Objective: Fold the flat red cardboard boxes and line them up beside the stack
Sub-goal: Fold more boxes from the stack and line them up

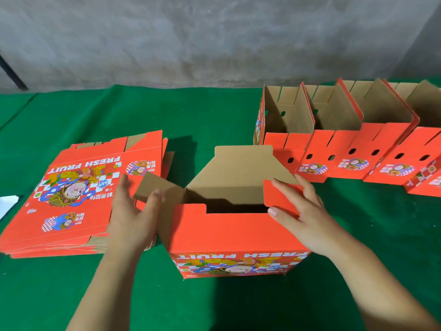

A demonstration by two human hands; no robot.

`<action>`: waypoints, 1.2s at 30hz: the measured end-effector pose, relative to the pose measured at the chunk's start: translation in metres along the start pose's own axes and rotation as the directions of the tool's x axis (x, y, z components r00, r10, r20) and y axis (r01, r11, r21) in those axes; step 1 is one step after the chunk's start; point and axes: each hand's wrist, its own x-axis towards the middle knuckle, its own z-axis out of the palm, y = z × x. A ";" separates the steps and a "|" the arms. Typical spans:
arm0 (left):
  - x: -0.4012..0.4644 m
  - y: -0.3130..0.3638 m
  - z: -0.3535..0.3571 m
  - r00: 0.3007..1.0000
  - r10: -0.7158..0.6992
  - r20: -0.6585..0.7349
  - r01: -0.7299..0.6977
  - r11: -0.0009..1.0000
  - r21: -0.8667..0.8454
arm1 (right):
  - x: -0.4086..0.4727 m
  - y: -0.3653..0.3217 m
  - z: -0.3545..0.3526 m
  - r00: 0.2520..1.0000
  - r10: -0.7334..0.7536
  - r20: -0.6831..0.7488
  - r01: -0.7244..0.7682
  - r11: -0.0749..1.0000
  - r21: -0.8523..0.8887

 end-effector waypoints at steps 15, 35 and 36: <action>-0.002 0.007 0.047 0.827 0.366 0.428 -0.500 0.826 0.261 | 0.015 -0.007 -0.004 0.999 0.046 0.028 -0.049 0.995 0.090; -0.004 0.002 0.066 0.895 0.185 0.405 -0.054 0.948 -0.313 | 0.016 -0.039 -0.012 0.974 0.202 -0.099 -0.129 0.864 0.487; -0.001 0.004 0.068 0.903 0.245 0.353 -0.166 0.957 -0.239 | 0.019 -0.040 -0.011 0.969 0.215 -0.125 -0.129 0.862 0.490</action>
